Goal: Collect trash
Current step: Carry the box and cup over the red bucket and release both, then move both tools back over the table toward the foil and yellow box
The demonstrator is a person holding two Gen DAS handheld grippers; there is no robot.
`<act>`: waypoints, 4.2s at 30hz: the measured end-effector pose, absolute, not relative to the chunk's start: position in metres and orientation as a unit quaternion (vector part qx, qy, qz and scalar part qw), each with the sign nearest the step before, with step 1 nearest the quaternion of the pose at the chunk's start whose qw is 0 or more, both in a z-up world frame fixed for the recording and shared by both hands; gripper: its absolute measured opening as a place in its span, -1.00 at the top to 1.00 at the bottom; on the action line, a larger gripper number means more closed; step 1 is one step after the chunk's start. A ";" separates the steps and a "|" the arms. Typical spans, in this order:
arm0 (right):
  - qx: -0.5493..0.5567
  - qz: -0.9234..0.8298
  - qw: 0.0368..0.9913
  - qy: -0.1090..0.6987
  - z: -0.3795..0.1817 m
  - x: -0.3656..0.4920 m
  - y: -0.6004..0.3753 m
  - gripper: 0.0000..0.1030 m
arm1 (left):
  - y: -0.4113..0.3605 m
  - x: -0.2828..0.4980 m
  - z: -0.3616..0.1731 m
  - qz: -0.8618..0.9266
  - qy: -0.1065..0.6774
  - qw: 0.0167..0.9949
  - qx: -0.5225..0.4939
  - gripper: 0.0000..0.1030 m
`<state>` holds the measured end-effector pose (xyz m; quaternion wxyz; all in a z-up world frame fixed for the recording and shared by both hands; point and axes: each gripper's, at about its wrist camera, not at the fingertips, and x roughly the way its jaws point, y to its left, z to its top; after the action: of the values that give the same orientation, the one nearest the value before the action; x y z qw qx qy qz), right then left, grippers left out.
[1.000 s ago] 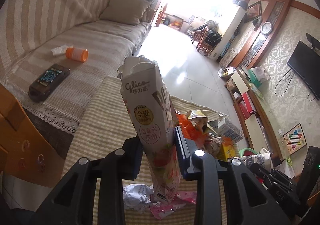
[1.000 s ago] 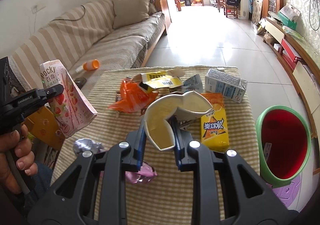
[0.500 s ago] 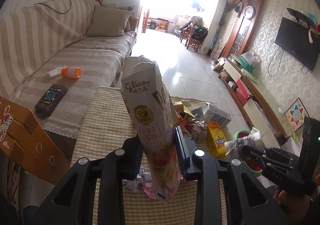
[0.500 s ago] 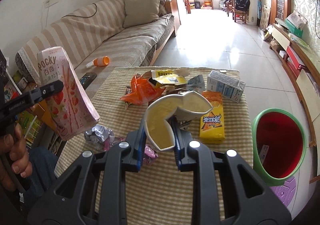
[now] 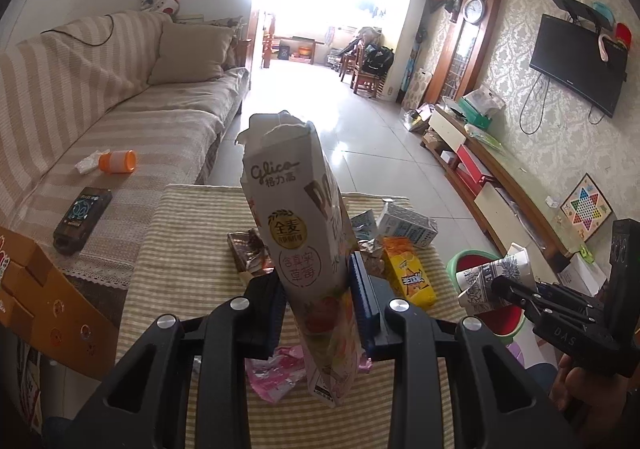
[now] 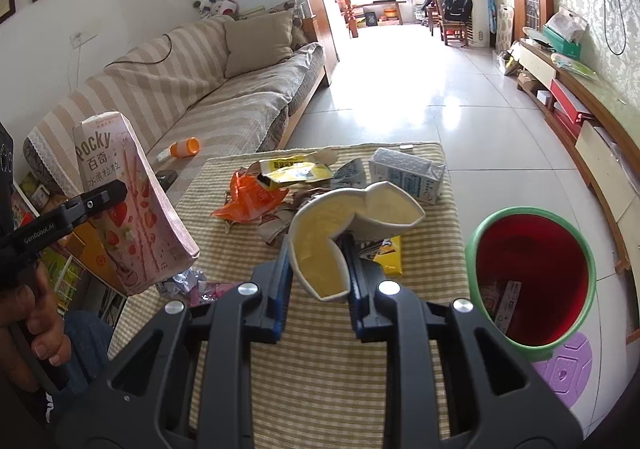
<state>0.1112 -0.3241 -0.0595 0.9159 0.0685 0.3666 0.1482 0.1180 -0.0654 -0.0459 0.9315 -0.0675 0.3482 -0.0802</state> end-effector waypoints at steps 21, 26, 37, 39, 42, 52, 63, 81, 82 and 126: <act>0.109 0.036 0.939 0.324 -0.033 0.105 -0.461 0.54 | -0.202 0.161 -0.037 -0.202 0.357 0.911 -0.041 0.47; 0.124 0.009 0.935 0.332 -0.042 0.106 -0.498 0.54 | -0.241 0.166 -0.041 -0.231 0.362 0.903 -0.022 0.47; 0.137 -0.026 0.915 0.378 -0.081 0.114 -0.552 0.54 | -0.340 0.184 -0.062 -0.296 0.380 0.876 0.018 0.47; 0.139 -0.027 0.913 0.383 -0.086 0.117 -0.559 0.54 | -0.354 0.187 -0.067 -0.302 0.383 0.872 0.023 0.47; 0.141 -0.028 0.911 0.385 -0.091 0.121 -0.568 0.54 | -0.372 0.191 -0.074 -0.308 0.388 0.868 0.033 0.47; 0.162 -0.024 0.906 0.391 -0.108 0.131 -0.587 0.54 | -0.402 0.205 -0.096 -0.305 0.408 0.859 0.058 0.46; 0.164 -0.024 0.901 0.401 -0.117 0.139 -0.594 0.54 | -0.425 0.215 -0.110 -0.310 0.422 0.849 0.070 0.28; 0.136 -0.035 0.909 0.392 -0.099 0.145 -0.567 -0.83 | -0.345 0.212 -0.078 -0.252 0.387 0.887 0.022 -0.84; 0.135 -0.038 0.909 0.392 -0.097 0.144 -0.566 -0.88 | -0.337 0.210 -0.076 -0.249 0.386 0.888 0.018 -0.84; 0.028 0.077 0.915 0.396 -0.074 0.113 -0.296 -0.91 | -0.002 0.082 -0.102 -0.067 0.419 0.903 -0.061 -0.84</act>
<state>0.1131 -0.2959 -0.0738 0.9146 0.0275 0.3959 0.0772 0.0823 -0.0020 -0.1023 0.9033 -0.0606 0.4194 -0.0670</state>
